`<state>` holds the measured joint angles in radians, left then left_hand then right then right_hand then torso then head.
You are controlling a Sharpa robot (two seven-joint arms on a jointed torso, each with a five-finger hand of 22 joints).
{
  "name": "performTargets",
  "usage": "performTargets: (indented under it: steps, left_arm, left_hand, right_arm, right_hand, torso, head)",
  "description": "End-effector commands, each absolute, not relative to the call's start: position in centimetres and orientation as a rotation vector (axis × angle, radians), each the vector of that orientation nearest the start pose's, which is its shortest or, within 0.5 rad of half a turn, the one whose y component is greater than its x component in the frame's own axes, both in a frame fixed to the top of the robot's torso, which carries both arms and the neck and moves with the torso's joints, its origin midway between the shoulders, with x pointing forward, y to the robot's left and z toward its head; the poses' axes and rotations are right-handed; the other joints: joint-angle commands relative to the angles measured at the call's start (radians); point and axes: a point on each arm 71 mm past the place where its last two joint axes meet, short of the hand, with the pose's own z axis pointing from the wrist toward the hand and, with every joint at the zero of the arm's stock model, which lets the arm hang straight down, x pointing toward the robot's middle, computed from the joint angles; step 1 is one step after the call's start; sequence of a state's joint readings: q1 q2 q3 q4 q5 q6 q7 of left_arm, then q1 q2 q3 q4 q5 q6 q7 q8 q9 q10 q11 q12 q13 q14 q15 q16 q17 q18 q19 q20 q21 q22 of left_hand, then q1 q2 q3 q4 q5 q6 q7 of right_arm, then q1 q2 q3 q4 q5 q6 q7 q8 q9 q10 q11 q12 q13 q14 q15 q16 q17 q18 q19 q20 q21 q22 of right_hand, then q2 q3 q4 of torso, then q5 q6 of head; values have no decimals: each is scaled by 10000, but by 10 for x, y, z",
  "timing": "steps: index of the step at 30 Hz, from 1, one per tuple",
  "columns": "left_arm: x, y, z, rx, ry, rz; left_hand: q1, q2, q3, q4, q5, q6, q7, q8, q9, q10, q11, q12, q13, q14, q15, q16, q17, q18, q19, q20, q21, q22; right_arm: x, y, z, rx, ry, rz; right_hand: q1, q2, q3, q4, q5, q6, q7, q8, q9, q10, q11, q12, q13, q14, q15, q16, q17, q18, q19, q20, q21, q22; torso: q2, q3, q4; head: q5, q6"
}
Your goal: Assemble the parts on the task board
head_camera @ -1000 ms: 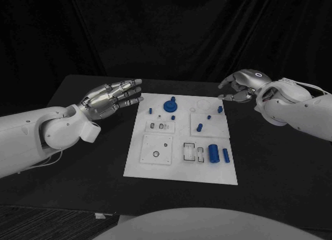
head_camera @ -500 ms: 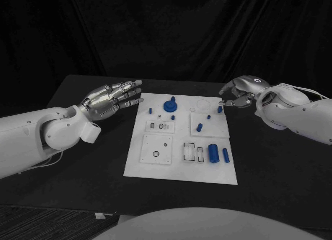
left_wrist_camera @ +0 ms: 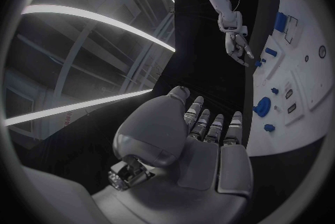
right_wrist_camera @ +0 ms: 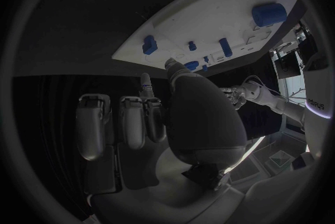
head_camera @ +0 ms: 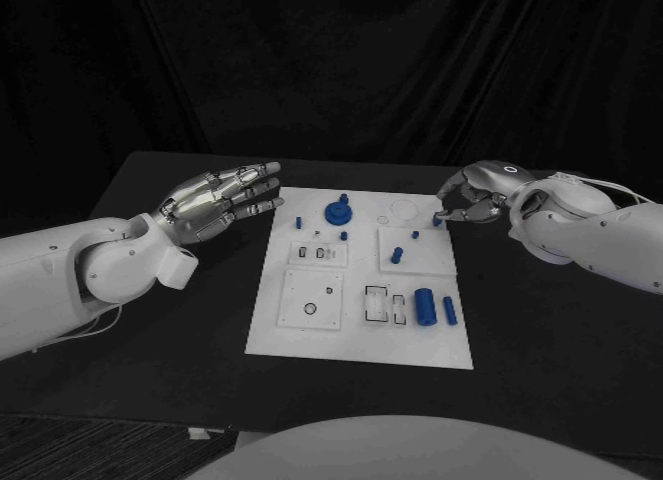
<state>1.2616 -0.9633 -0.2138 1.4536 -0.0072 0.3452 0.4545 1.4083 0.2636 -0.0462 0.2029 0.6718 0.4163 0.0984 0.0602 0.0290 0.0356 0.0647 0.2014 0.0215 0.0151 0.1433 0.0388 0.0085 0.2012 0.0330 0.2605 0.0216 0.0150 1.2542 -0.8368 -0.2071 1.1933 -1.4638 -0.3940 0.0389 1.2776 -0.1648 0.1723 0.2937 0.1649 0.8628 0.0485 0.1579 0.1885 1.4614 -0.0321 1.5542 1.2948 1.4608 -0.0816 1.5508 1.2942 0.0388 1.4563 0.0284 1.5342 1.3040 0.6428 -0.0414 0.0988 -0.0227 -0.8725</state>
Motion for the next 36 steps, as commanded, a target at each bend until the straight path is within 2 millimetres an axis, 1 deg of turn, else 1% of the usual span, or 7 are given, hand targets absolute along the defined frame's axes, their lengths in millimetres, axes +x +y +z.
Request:
performTargets:
  steps: [1,6,13,24,28,32,36]
  left_arm:
    - [464,261,-203,-9751,16969,-19859]
    - [464,261,-203,-9751,16971,-19875]
    - [464,261,-203,-9762,16972,-19871]
    - [463,263,-204,-9785,16974,-19859]
    - [463,262,-204,-9785,16981,-19870]
    - [463,262,-204,-9787,16983,-19876]
    - [463,263,-204,-9793,16980,-19868]
  left_hand:
    - [137,-28,286,40,133,12,-7,163,191,-18,94,214,116,125,34,125,69,-241,0,-65,70,17]
    - [146,-24,318,38,135,22,-3,165,192,-21,101,218,116,124,39,128,69,-243,-2,-65,69,16]
    - [146,-24,318,38,135,22,-3,165,192,-21,101,218,116,124,39,128,69,-243,-2,-65,69,16]
    - [146,-24,318,38,135,22,-3,165,192,-21,101,218,116,124,39,128,69,-243,-2,-65,69,16]
    - [152,-25,341,38,135,15,-2,165,192,-25,102,216,115,124,42,129,70,-245,-5,-65,66,14]
    - [152,-25,341,38,135,15,-2,165,192,-25,102,216,115,124,42,129,70,-245,-5,-65,66,14]
    - [152,-25,341,38,135,15,-2,165,192,-25,102,216,115,124,42,129,70,-245,-5,-65,66,14]
  right_arm:
    - [522,-303,-228,-1903,16977,3737]
    - [522,-302,-233,-1903,17116,3718]
    - [523,-300,-236,-1923,17174,3714]
    - [526,-298,-238,-1939,17252,3664]
    - [527,-297,-239,-1937,17287,3627]
    - [529,-297,-239,-1936,17322,3584]
    - [529,-297,-240,-1914,17380,3527]
  right_hand:
    - [93,-140,-25,-21,85,6,24,80,144,1094,-25,166,2760,1100,-82,200,2766,-319,1003,-38,131,2578]
    - [196,-116,21,-25,213,31,48,94,159,1094,-8,166,2760,1100,-71,200,2766,-314,991,-33,111,2571]
    - [433,-52,117,-39,635,20,78,84,176,1094,17,166,2760,1100,-48,200,2766,-303,967,-14,72,2557]
    - [509,-27,148,-51,723,13,84,79,180,1094,22,166,2760,1100,-42,200,2766,-295,950,-9,44,2546]
    - [665,17,211,-58,981,10,99,72,187,1094,35,166,2760,1100,-30,200,2766,-292,943,1,32,2542]
    - [822,49,279,-78,1408,7,106,59,193,1094,44,166,2760,1100,-25,200,2766,-285,927,9,5,2532]
    - [856,49,290,-88,1449,2,107,55,193,1094,43,166,2760,1100,-24,200,2766,-284,926,10,3,2531]
  torso:
    - [-5,-16,-6]
    - [4,-8,-1]
    - [16,-5,-1]
    - [12,-3,-2]
    - [10,2,1]
    - [12,-5,6]
    - [11,-14,4]
  head:
    - [22,-2]
    - [23,-2]
    - [57,-2]
    - [58,-2]
    - [58,-2]
    - [59,-2]
    - [86,-2]
